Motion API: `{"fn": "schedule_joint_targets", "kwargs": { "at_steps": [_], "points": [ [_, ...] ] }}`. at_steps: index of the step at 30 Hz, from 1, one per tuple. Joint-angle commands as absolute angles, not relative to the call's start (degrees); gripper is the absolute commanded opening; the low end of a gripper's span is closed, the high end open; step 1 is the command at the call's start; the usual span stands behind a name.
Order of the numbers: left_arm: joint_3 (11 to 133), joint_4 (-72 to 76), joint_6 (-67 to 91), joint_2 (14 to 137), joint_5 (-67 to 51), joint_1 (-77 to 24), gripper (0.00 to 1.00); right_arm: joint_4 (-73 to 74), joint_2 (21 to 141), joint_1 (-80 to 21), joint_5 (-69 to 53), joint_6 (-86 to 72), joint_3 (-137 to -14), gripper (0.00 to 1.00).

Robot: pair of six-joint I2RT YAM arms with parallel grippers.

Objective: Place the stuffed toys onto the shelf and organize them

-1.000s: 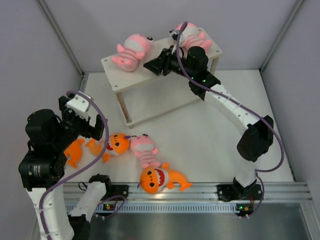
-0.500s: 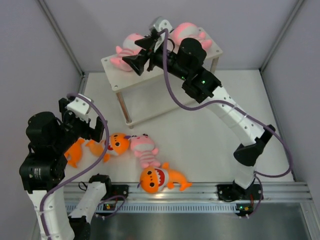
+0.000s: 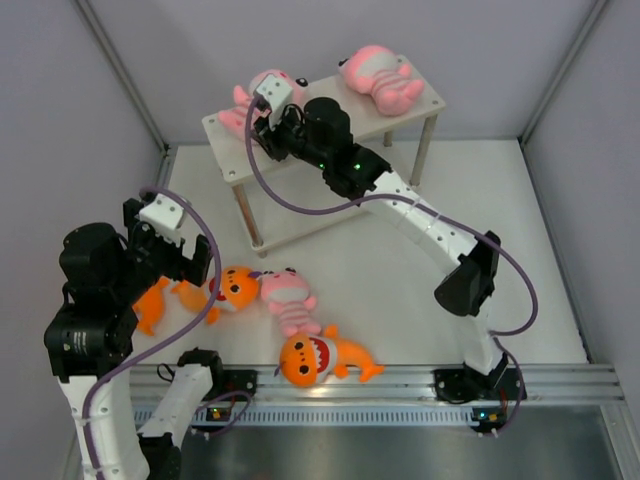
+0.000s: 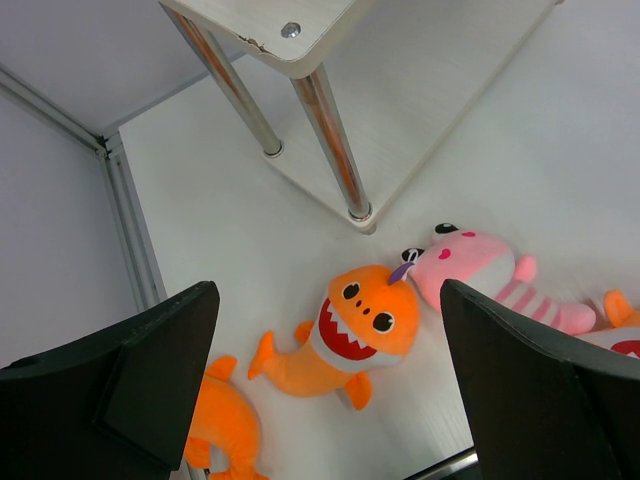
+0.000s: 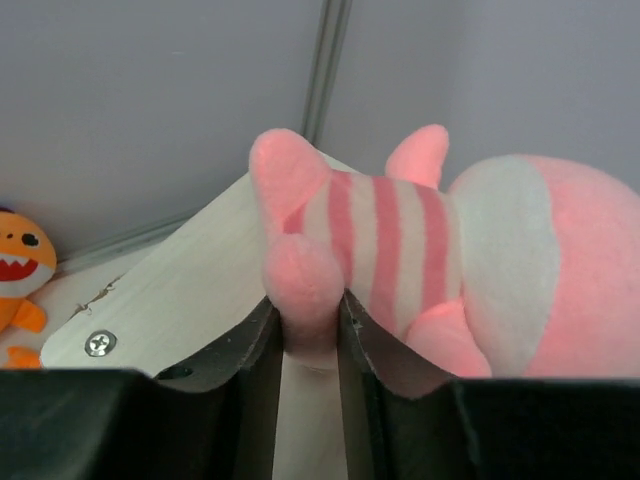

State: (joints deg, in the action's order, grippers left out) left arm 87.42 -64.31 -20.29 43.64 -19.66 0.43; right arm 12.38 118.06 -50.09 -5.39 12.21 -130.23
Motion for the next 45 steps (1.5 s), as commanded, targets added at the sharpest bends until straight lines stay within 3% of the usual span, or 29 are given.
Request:
{"fn": "schedule_joint_targets", "kwargs": {
  "at_steps": [1, 5, 13, 20, 25, 33, 37, 41, 45],
  "points": [
    [87.1, -63.1, -20.39, 43.33, -20.3, 0.35, 0.99, 6.44, 112.08, -50.01, -4.48, 11.95, -125.87, 0.24],
    [87.01, -63.11, -20.74, 43.24, -20.13, 0.35, 0.99, 4.92, 107.76, -48.69, -6.32, 13.35, -120.24, 0.11],
    [86.66, -63.02, -21.01, 42.89, -20.3, 0.35, 0.99, 16.68, 100.81, -39.74, -26.36, 20.03, -116.19, 0.11],
    [86.31, -63.02, -21.18, 42.71, -20.13, 0.35, 0.99, 25.67, 99.49, -31.74, -33.92, 25.32, -115.49, 0.18],
    [86.31, -63.02, -21.44, 42.71, -20.3, 0.35, 0.98, 23.47, 99.14, -26.99, -42.16, 24.87, -113.11, 0.31],
    [85.61, -63.02, -21.8, 42.1, -19.86, 0.35, 0.98, 24.87, 100.11, -22.94, -53.34, 25.14, -115.05, 0.31],
    [85.25, -63.02, -22.06, 41.92, -19.86, 0.35, 0.99, 23.39, 99.32, -20.66, -52.39, 22.68, -114.35, 0.38],
    [85.25, -63.11, -22.06, 41.92, -20.04, 0.35, 0.99, 16.9, 96.43, -19.52, -46.86, 18.38, -111.45, 0.56],
    [84.99, -63.02, -22.15, 41.84, -20.3, 0.35, 0.99, 12.59, 93.08, -19.25, -41.85, 14.08, -108.03, 0.58]
  ]
}}
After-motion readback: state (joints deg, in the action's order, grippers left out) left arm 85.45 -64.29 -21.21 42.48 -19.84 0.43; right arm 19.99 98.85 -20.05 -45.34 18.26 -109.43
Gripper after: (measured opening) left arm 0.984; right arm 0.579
